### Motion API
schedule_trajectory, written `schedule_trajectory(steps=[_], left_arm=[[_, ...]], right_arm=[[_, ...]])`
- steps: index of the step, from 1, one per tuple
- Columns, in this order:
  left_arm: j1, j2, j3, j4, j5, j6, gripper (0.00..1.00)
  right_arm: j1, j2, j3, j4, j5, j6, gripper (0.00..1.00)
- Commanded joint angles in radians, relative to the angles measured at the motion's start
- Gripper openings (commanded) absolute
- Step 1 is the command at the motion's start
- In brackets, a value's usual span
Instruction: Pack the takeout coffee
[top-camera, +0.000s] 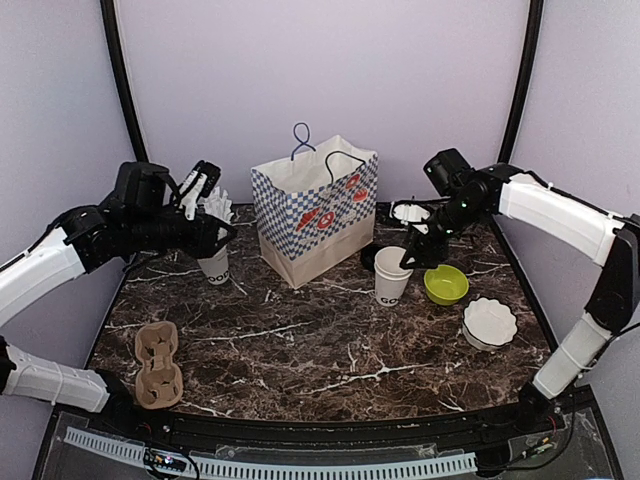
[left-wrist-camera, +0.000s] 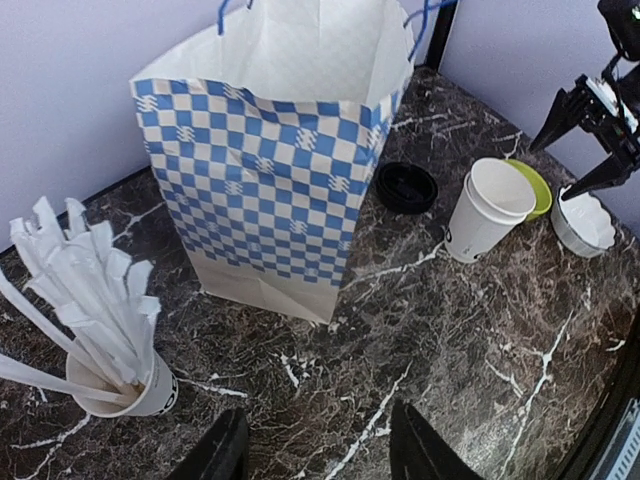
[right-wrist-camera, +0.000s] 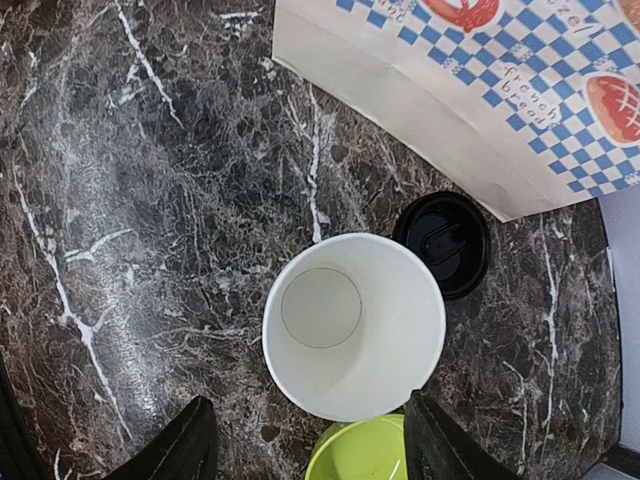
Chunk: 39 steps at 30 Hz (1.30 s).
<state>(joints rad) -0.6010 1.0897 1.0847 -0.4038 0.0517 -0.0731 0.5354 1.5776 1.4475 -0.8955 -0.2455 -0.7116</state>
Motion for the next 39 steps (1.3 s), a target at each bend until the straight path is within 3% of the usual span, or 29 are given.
schedule_trajectory(steps=[1,11,27,39], left_arm=[[-0.106,0.073,0.051,-0.081,-0.151,0.065,0.5],[-0.174,0.133,0.005,0.021,-0.088,0.015,0.53],[-0.19,0.179,-0.012,0.068,-0.057,0.01,0.54],[-0.19,0.171,-0.04,0.088,-0.054,-0.007,0.55]], right_arm=[[0.011,0.05,0.034,-0.016,0.071,-0.016,0.61],[0.019,0.18,0.148,-0.089,-0.008,-0.026,0.55],[0.034,0.234,0.162,-0.117,-0.005,-0.013,0.49],[0.049,0.252,0.163,-0.121,0.03,-0.003,0.23]])
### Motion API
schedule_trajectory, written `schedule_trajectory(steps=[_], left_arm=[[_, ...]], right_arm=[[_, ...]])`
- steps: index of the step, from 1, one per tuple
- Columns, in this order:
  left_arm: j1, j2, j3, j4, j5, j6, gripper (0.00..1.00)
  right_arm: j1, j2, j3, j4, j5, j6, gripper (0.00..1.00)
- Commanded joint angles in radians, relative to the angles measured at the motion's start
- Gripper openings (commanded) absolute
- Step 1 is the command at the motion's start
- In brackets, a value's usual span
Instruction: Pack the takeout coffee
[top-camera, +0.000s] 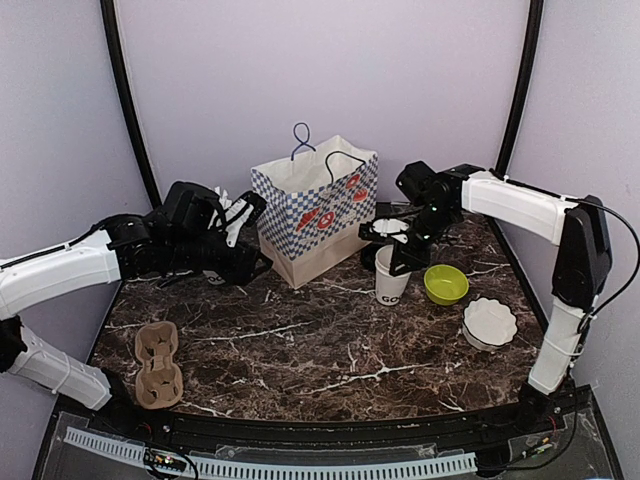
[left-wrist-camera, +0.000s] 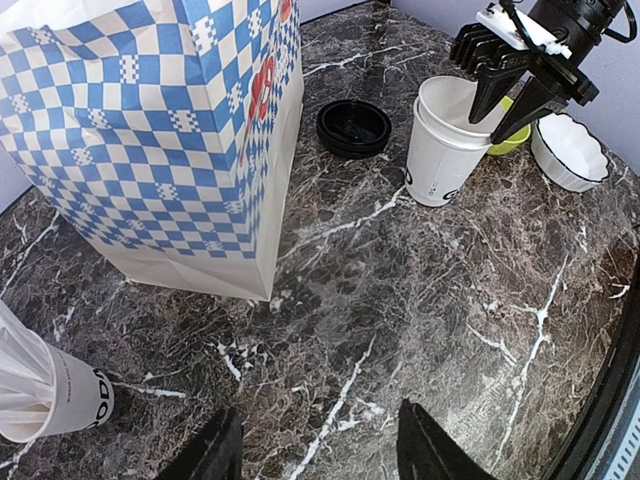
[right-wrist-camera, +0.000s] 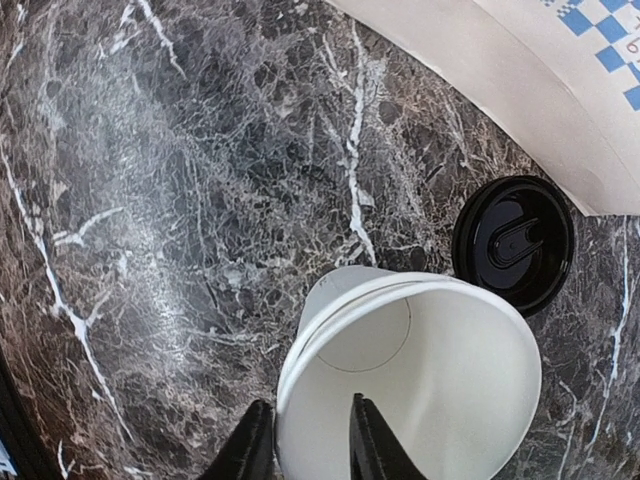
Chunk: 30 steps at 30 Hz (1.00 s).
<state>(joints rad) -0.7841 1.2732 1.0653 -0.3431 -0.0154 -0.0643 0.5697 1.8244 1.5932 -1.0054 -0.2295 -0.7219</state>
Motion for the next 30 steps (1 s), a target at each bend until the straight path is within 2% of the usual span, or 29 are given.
schedule_trajectory(steps=[1,9,12,17,19,23,30], left_arm=[[-0.007,-0.016,-0.023,0.032,0.014,-0.016,0.54],[-0.007,-0.015,-0.036,0.065,0.013,-0.023,0.55],[-0.007,-0.015,-0.051,0.085,0.011,-0.02,0.56],[-0.01,-0.014,-0.093,0.18,0.003,0.01,0.72],[-0.02,-0.023,-0.129,0.251,0.01,0.04,0.89],[-0.042,-0.018,-0.176,0.39,0.013,0.078,0.98],[-0.125,0.085,-0.186,0.554,0.059,0.156,0.99]], right_arm=[[0.015,0.006,0.017,-0.012,0.016,0.008,0.19],[0.02,0.002,0.022,-0.024,0.024,0.016,0.01],[0.024,-0.011,0.024,-0.029,0.017,0.023,0.0],[0.033,-0.053,0.006,-0.033,-0.023,0.044,0.0],[0.037,-0.074,0.002,-0.038,-0.048,0.052,0.0],[0.042,-0.111,0.0,-0.062,-0.092,0.063,0.0],[0.042,-0.197,-0.076,-0.059,-0.236,0.103,0.0]])
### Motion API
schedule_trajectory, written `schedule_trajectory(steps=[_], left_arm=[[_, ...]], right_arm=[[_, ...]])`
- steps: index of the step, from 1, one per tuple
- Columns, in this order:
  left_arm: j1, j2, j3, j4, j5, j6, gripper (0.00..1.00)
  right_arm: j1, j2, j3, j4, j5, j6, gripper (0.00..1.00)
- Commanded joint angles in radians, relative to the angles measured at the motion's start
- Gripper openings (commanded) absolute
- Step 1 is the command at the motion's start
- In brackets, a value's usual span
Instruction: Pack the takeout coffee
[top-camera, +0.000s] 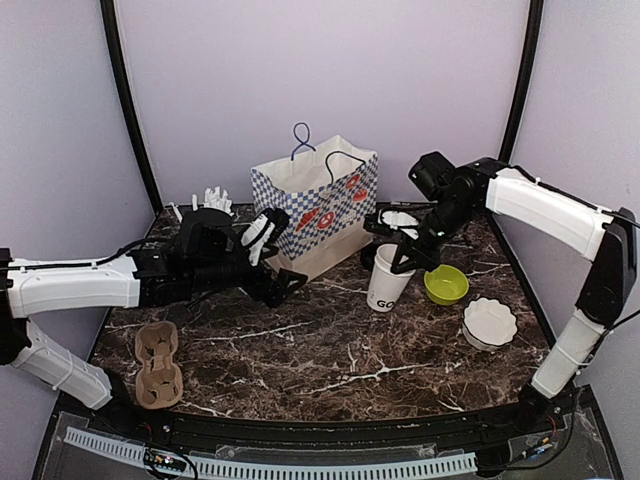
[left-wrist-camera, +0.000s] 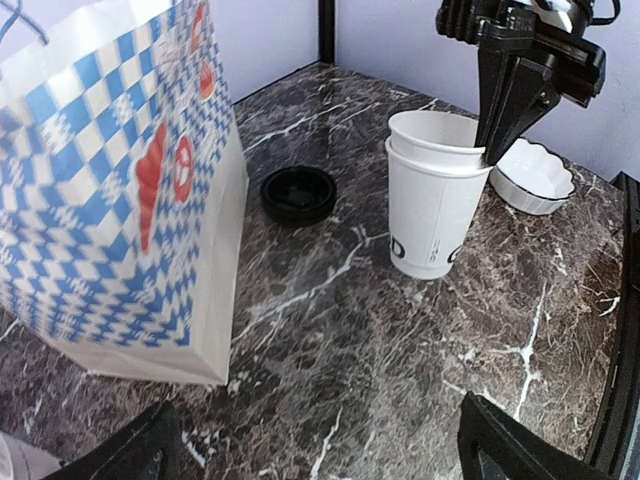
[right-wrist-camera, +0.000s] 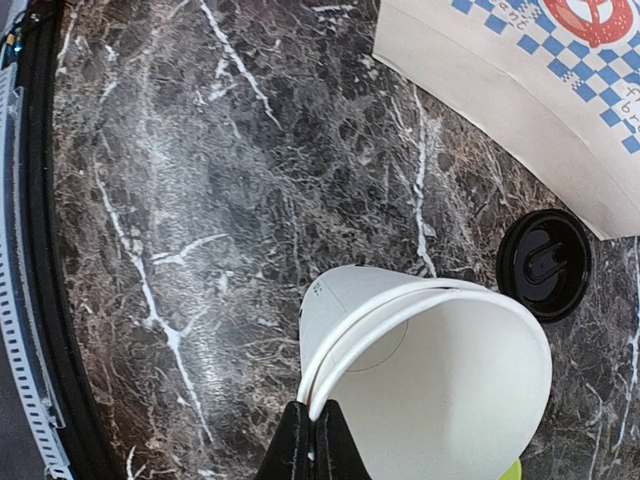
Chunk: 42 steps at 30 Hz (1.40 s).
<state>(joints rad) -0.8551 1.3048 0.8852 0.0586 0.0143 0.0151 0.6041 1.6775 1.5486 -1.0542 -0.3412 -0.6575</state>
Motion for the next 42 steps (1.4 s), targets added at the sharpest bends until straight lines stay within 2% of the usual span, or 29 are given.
schedule_trajectory(steps=[1,8,14,19,27,37,42], left_arm=[[-0.064,0.064,-0.019,0.173,0.038,0.107,0.99],[-0.127,0.179,-0.079,0.401,0.093,0.171,0.99],[-0.134,0.313,-0.017,0.446,0.17,0.134,0.99],[-0.148,0.421,0.046,0.497,0.23,0.092,0.99],[-0.176,0.511,0.103,0.548,0.304,0.028,0.99],[-0.182,0.592,0.137,0.571,0.214,-0.079,0.99],[-0.182,0.607,0.14,0.582,0.209,-0.088,0.93]], right_arm=[[0.008,-0.057,-0.037,-0.008,-0.154,0.045,0.0],[0.008,-0.092,-0.08,0.018,-0.282,0.076,0.0],[0.008,-0.108,-0.061,0.006,-0.357,0.067,0.0],[0.01,-0.113,-0.055,0.001,-0.354,0.055,0.0],[0.011,-0.113,-0.033,-0.01,-0.352,0.049,0.0],[0.011,-0.123,-0.023,-0.03,-0.376,0.029,0.0],[0.011,-0.128,-0.032,-0.027,-0.374,0.025,0.0]])
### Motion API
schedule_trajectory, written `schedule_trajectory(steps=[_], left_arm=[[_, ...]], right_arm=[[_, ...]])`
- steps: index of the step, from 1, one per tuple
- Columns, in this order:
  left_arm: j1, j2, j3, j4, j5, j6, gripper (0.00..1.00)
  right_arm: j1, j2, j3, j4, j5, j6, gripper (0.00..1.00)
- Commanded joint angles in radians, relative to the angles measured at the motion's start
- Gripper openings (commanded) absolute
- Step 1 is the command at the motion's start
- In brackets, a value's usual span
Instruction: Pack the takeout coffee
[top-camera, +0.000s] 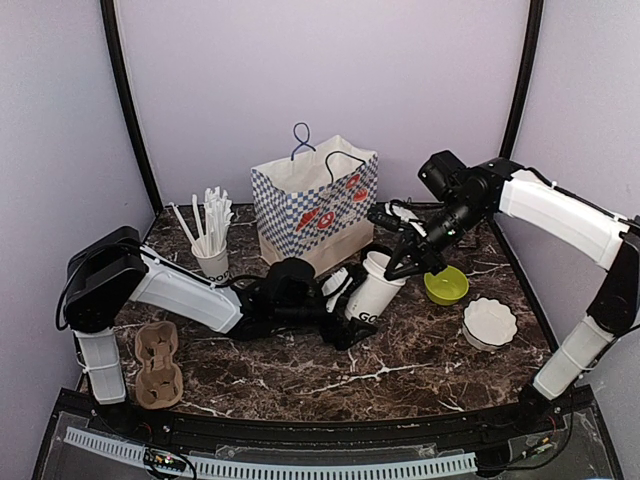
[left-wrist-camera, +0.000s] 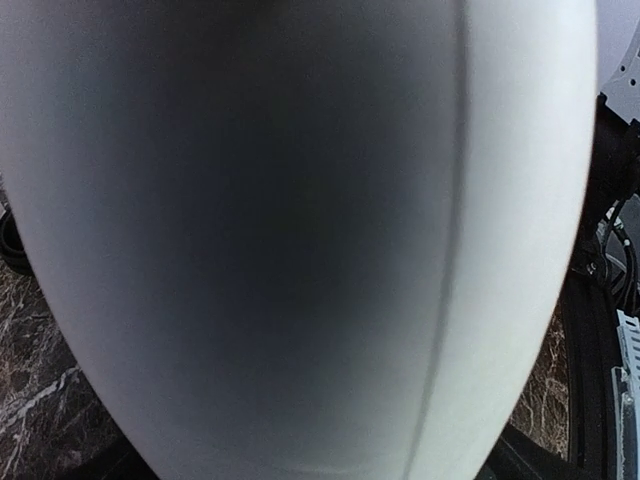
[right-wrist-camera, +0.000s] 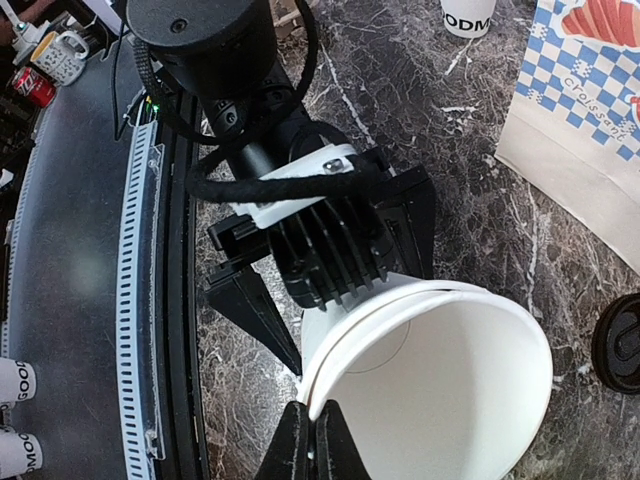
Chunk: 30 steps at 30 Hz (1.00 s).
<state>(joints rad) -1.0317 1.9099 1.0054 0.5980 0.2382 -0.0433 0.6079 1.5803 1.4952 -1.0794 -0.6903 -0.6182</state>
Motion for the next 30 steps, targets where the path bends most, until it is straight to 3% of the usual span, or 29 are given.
schedule_trajectory(steps=[1,17,30], left_arm=[[-0.005,0.003,0.018,0.044,-0.011,-0.029,0.92],[-0.005,0.001,0.012,0.046,0.092,0.002,0.63],[-0.005,-0.01,-0.043,0.072,0.152,0.012,0.59]], right_arm=[[0.007,-0.031,0.017,-0.001,-0.023,-0.015,0.0],[0.006,-0.019,0.037,-0.005,0.04,0.001,0.0],[-0.008,-0.015,0.29,-0.171,0.067,-0.075,0.0]])
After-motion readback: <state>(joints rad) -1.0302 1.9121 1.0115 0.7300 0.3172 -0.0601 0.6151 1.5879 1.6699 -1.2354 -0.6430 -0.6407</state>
